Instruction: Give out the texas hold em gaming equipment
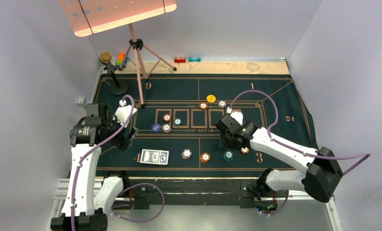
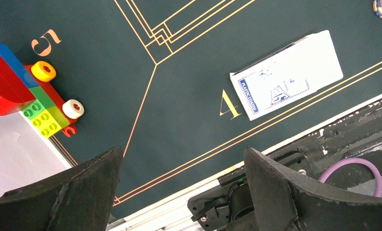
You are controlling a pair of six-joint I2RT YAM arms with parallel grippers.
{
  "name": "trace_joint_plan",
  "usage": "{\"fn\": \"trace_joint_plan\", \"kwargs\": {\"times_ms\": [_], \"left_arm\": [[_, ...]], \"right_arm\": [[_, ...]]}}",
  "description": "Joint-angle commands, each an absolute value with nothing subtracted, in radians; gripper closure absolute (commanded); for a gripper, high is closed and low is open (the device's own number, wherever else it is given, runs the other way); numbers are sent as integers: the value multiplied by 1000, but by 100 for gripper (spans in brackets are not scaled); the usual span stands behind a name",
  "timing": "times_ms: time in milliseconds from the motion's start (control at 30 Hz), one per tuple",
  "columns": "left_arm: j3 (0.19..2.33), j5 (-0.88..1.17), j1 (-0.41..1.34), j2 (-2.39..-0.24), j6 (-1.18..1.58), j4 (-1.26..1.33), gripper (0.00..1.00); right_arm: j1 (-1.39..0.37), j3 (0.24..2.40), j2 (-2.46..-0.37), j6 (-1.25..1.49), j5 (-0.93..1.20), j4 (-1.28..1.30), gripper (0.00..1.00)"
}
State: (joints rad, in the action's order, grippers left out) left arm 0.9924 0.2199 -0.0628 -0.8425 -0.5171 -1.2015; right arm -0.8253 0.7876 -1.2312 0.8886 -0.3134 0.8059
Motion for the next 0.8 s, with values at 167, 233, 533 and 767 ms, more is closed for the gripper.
{"fn": "trace_joint_plan", "kwargs": {"times_ms": [167,233,533,767], "left_arm": [[984,225,-57,-843,-531,-1188,0],[986,226,-57,-846,-529,-1186,0],[978,212,-58,-837,-535,-1186,0],[970,207,-58,-845,-537,-1174,0]], "right_arm": [[-581,1113,-1324,679,-366,747,85],[-532,1197,-1415,648,-365,727,85],[-451,1411,-1788,583,-309,649,88],[-497,1429,-1896,573,-262,604,89]]}}
